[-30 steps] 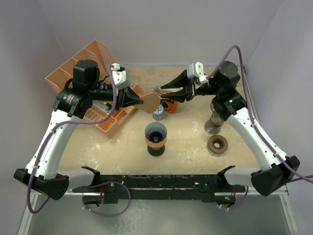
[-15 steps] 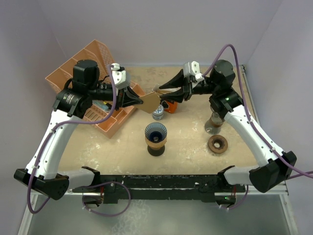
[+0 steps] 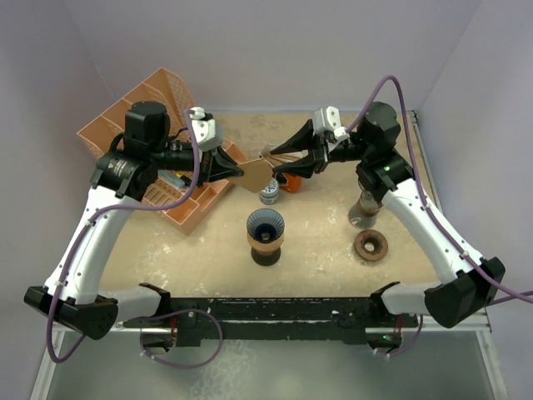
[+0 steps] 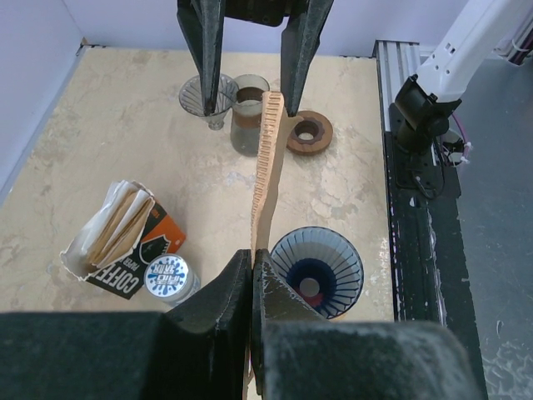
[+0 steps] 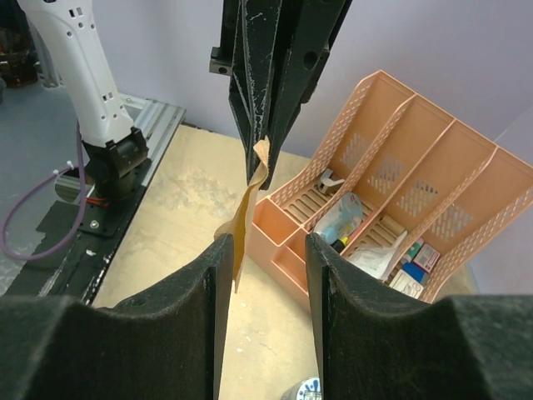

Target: Place the coffee filter in the dripper

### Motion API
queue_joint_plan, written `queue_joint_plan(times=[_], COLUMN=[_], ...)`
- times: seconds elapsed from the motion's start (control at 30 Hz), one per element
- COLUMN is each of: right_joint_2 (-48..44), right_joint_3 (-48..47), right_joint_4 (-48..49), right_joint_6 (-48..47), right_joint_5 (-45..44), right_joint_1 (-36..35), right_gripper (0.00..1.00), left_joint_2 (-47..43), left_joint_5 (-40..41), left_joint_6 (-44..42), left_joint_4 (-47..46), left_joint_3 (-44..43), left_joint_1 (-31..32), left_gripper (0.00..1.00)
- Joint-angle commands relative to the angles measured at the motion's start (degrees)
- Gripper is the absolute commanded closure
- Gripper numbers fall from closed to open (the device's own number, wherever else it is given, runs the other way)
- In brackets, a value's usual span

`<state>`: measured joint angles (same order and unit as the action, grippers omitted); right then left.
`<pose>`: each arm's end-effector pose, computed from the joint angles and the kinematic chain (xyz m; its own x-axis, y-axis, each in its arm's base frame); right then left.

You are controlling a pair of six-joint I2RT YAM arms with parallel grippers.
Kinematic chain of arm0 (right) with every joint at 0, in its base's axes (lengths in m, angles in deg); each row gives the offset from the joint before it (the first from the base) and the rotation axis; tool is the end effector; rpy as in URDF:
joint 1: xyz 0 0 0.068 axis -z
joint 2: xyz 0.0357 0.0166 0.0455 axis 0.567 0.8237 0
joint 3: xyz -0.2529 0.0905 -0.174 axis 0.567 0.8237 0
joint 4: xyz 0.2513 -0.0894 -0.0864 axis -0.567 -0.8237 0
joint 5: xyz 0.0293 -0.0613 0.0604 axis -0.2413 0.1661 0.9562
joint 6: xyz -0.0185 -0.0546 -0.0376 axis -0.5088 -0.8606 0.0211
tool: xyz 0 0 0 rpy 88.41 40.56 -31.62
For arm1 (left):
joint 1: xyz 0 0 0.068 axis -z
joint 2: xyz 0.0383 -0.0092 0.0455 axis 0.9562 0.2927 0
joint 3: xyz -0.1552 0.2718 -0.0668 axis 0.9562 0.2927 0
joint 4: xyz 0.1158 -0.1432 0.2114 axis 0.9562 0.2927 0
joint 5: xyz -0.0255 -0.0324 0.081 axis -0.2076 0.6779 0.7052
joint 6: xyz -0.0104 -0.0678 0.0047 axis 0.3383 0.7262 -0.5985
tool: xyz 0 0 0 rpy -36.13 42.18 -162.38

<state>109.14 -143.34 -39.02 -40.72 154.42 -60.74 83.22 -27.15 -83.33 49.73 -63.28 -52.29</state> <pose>0.2415 0.1766 0.5091 0.3287 0.1029 -0.9388 -0.9401 -0.0593 -0.3356 0.2106 -0.1307 0.5068 -0.0188 0.2096 -0.9776 0.9918 0.1275 0.0082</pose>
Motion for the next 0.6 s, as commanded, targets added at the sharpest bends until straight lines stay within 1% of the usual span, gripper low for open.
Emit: queue_joint_plan(times=[0.0,0.17,0.4,0.5,0.57], right_joint_2=[-0.15,0.51,1.13,0.73,-0.11], right_joint_3=[-1.32,-1.40,-1.04,1.13,3.83], right_joint_4=[1.28,1.42,2.22,5.26,10.19], right_joint_6=[0.89,1.06,1.66,3.79,6.65], right_joint_5=[1.30,-0.11,-2.01,-2.21,-3.40], right_joint_1=[-0.08,-0.34,-0.61,-0.61,-0.61], right_gripper=[0.57,0.58,0.62,0.65,0.67], left_joint_2=[0.31,0.60,0.54,0.35,0.42], left_joint_5=[-0.47,-0.63,-0.90,-0.45,0.26], left_joint_6=[0.05,0.68,1.69,3.52,4.75], left_joint_4=[-1.72,-2.24,-3.12,-5.12,-6.46], left_joint_3=[-2.22,-2.58,-2.63,-2.33,-2.34], left_joint_1=[-0.23,-0.25,-0.26,-0.25,-0.29], left_gripper=[1.00,1.00,1.00,1.00,1.00])
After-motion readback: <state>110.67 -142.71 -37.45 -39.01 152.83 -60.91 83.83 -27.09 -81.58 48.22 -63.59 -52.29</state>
